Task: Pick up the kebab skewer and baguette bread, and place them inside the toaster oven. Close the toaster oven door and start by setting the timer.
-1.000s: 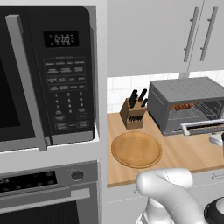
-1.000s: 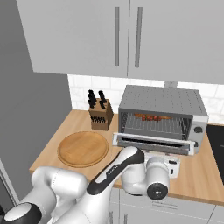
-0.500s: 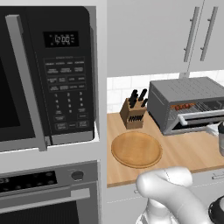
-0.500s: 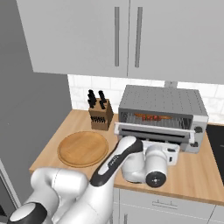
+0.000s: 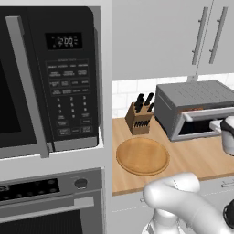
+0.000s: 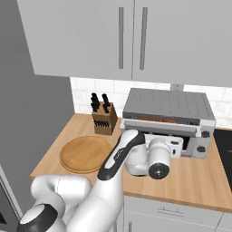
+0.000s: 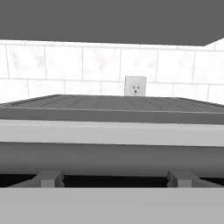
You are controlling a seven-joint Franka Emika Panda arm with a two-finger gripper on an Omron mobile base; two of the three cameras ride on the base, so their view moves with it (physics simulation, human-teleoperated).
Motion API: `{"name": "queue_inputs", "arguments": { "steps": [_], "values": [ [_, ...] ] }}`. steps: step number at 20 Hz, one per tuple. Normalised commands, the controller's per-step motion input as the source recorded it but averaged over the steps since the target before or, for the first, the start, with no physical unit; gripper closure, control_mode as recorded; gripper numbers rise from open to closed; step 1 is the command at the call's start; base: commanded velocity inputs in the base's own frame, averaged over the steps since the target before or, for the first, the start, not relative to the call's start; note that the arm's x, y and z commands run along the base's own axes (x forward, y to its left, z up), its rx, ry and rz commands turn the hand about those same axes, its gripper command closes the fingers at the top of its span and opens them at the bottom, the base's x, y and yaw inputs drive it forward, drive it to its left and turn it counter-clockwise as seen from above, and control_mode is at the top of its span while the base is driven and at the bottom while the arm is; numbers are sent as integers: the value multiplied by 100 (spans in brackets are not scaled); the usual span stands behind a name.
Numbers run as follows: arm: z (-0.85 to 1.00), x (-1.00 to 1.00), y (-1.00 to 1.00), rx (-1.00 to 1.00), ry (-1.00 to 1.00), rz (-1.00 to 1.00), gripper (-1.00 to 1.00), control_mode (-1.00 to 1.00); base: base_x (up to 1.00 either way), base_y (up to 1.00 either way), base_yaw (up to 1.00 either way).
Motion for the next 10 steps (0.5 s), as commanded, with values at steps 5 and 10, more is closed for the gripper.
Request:
{"name": "queue_inputs", "arguments": {
  "steps": [5,10],
  "values": [
    [3,39,23,0,0,0,-100,-100,0,0,0],
    [0,25,14,0,0,0,-100,-100,0,0,0]
  ]
}}
